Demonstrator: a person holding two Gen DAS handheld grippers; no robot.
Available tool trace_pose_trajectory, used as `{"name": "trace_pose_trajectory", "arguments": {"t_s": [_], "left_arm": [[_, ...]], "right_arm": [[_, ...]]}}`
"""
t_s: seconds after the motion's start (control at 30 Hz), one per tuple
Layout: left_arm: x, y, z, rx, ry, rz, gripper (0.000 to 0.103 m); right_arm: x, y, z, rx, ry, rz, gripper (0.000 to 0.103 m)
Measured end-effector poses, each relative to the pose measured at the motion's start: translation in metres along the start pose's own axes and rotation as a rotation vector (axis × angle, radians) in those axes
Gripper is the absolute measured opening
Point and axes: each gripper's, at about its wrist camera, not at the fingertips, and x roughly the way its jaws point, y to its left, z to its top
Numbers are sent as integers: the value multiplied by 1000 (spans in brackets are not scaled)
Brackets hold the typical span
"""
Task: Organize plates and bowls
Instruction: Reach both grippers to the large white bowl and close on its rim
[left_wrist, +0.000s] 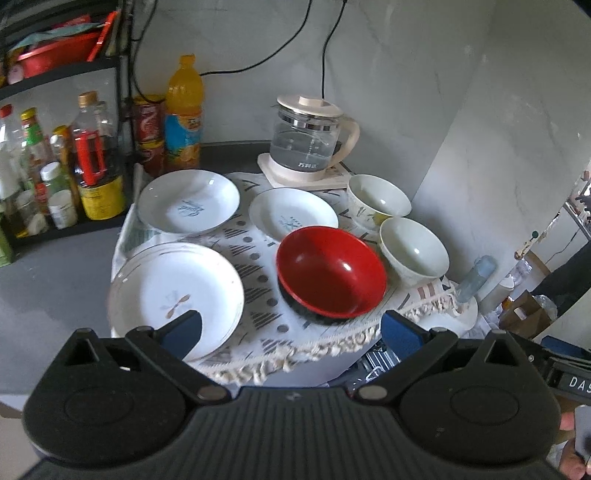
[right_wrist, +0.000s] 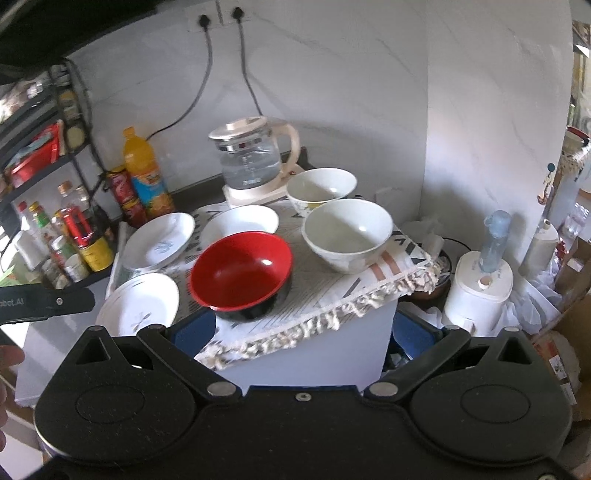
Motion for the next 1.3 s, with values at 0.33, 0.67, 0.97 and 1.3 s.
{"name": "trace_pose_trajectory", "arguments": {"t_s": [0.33,0.67,0.97,1.3], "left_arm": [[65,-18,49,11,19,-45,102],[125,-31,93,30,50,-109,100],[164,-50,120,82,66,-167,95],[214,-83,123,104,146,-197,79]], "right_arm": [[55,-20,41,34,3,-10,103],[104,-37,76,80,17,-17,99],[141,-54,90,159,38,-53,85],[178,-84,92,241,98,-82,67]]}}
